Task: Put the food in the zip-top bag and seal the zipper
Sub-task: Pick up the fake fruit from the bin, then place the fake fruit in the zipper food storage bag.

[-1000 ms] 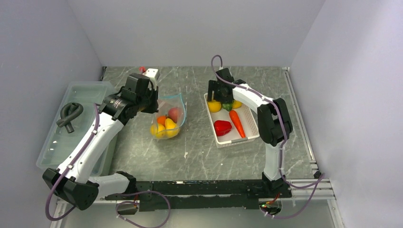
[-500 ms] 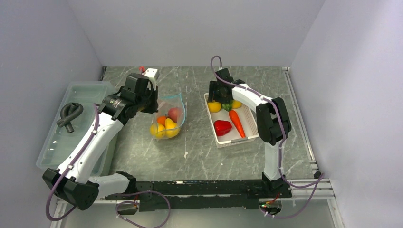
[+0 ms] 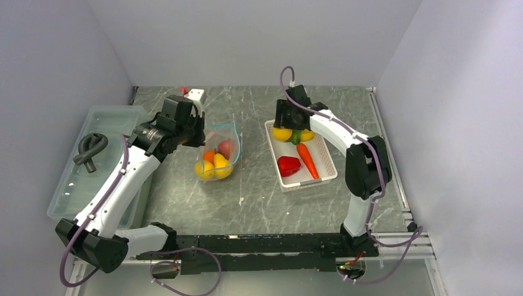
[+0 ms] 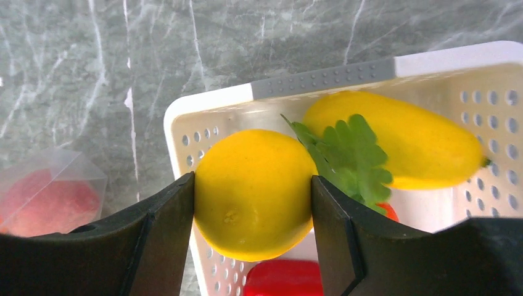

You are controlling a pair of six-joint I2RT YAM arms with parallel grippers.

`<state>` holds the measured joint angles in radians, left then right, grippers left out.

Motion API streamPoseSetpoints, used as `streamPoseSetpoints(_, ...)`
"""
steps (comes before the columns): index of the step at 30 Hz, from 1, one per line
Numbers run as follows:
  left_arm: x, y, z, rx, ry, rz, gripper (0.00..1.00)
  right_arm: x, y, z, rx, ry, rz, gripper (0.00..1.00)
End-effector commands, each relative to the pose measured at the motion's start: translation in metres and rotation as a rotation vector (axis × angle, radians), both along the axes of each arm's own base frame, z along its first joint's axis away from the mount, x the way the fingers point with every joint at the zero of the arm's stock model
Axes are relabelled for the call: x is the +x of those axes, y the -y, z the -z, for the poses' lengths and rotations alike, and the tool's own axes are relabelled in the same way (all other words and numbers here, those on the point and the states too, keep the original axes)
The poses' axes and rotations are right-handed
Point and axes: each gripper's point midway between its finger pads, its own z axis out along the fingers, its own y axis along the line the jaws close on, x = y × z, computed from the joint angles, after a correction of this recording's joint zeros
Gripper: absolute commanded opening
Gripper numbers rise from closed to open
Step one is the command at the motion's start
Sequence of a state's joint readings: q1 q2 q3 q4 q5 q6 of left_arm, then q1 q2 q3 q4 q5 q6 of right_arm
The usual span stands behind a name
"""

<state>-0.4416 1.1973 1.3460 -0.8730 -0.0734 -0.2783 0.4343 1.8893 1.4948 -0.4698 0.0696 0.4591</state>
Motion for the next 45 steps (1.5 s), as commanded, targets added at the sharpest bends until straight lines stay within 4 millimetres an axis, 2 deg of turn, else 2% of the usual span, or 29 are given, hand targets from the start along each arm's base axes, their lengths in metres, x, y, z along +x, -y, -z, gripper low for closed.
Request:
streamPoseSetpoints(1, 0.006, 0.005, -0.014, -0.048, 0.053, 0.006, 0.00, -0.002, 0.010, -0.041, -0.001, 0.100, 0.016, 0.20)
streamPoseSetpoints(6, 0.006, 0.004, -0.015, -0.045, 0.052, 0.004, 0.00, -0.016, 0.006, -0.071, 0.044, 0.149, -0.026, 0.20)
streamPoseSetpoints(13, 0.007, 0.002, -0.018, -0.035, 0.058, -0.001, 0.00, -0.048, -0.019, -0.134, 0.133, 0.280, -0.153, 0.20)
streamPoseSetpoints(20, 0.008, 0.003, -0.020, -0.038, 0.056, 0.004, 0.00, -0.099, -0.064, -0.201, 0.265, 0.429, -0.361, 0.20)
streamPoseSetpoints(25, 0.007, 0.004, -0.021, -0.043, 0.055, 0.006, 0.00, -0.132, -0.093, -0.235, 0.335, 0.500, -0.485, 0.20)
streamPoseSetpoints(29, 0.006, 0.005, -0.020, -0.046, 0.049, 0.011, 0.00, -0.151, -0.111, -0.248, 0.376, 0.529, -0.557, 0.21)
streamPoseSetpoints(36, 0.005, 0.008, -0.019, -0.051, 0.040, 0.026, 0.00, -0.175, -0.140, -0.259, 0.411, 0.556, -0.653, 0.22)
streamPoseSetpoints(45, 0.004, 0.010, -0.020, -0.057, 0.038, 0.036, 0.00, -0.180, -0.176, -0.244, 0.393, 0.521, -0.702, 0.22)
